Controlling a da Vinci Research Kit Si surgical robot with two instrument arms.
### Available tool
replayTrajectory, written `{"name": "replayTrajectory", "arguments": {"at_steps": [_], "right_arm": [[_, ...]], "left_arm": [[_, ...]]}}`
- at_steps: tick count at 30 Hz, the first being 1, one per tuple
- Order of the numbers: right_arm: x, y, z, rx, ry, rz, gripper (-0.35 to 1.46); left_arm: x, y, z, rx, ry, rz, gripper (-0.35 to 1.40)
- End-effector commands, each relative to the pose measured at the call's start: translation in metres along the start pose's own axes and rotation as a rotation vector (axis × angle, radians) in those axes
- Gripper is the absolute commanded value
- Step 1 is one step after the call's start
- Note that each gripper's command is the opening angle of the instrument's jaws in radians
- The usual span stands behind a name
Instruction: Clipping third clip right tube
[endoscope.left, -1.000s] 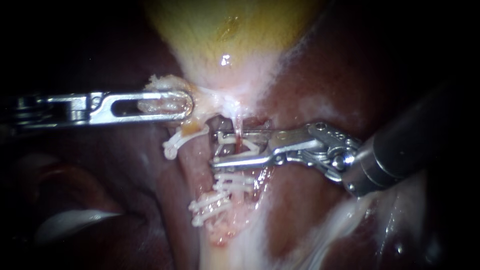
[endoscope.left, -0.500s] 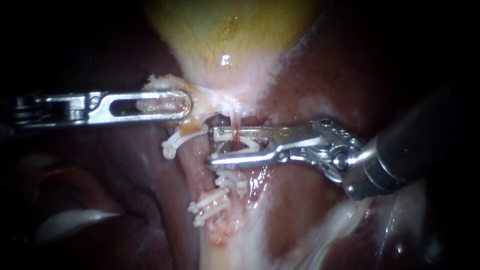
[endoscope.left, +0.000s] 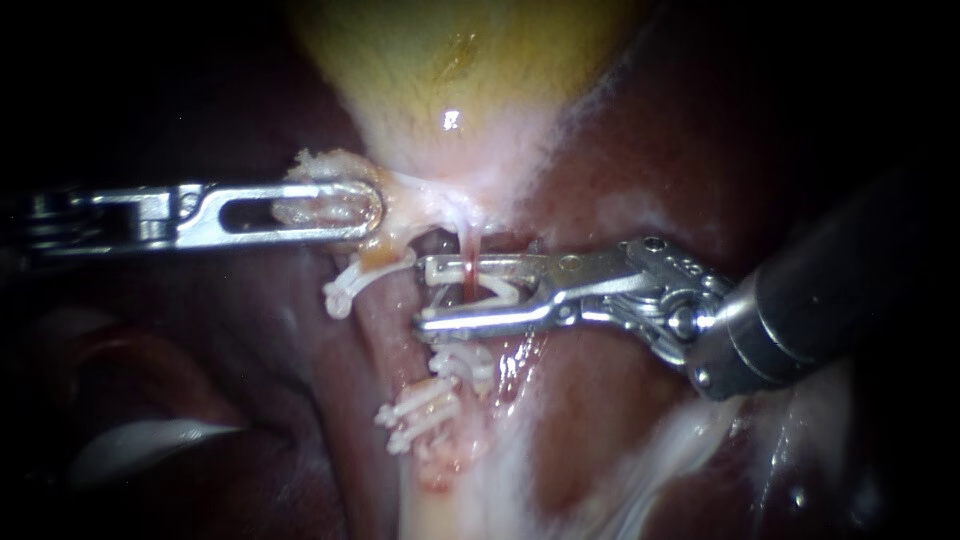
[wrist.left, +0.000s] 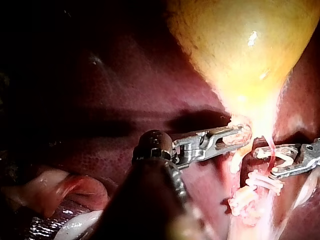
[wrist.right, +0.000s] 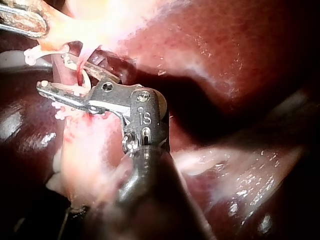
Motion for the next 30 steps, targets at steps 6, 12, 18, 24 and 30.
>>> {"name": "replayTrajectory", "arguments": {"at_steps": [6,12,18,24,30], "right_arm": [[-0.0001,0.0001,-0.001,-0.03,-0.01,0.066,-0.35],[-0.0001,0.0001,-0.0011,-0.043,-0.04,0.067,-0.35],[-0.0001,0.0003,-0.0012,-0.044,-0.04,0.067,-0.35],[-0.0001,0.0003,-0.0012,-0.044,-0.04,0.067,-0.35],[0.0,0.0003,-0.0013,-0.044,-0.04,0.068,-0.35]], "left_arm": [[0.0,0.0,0.0,0.0,0.0,0.0,-0.35],[0.0,0.0,0.0,0.0,0.0,0.0,-0.35],[0.0,0.0,0.0,0.0,0.0,0.0,-0.35],[0.0,0.0001,0.0,0.0,0.0,0.0,-0.35],[0.0,0.0001,0.0,0.0,0.0,0.0,-0.35]]}}
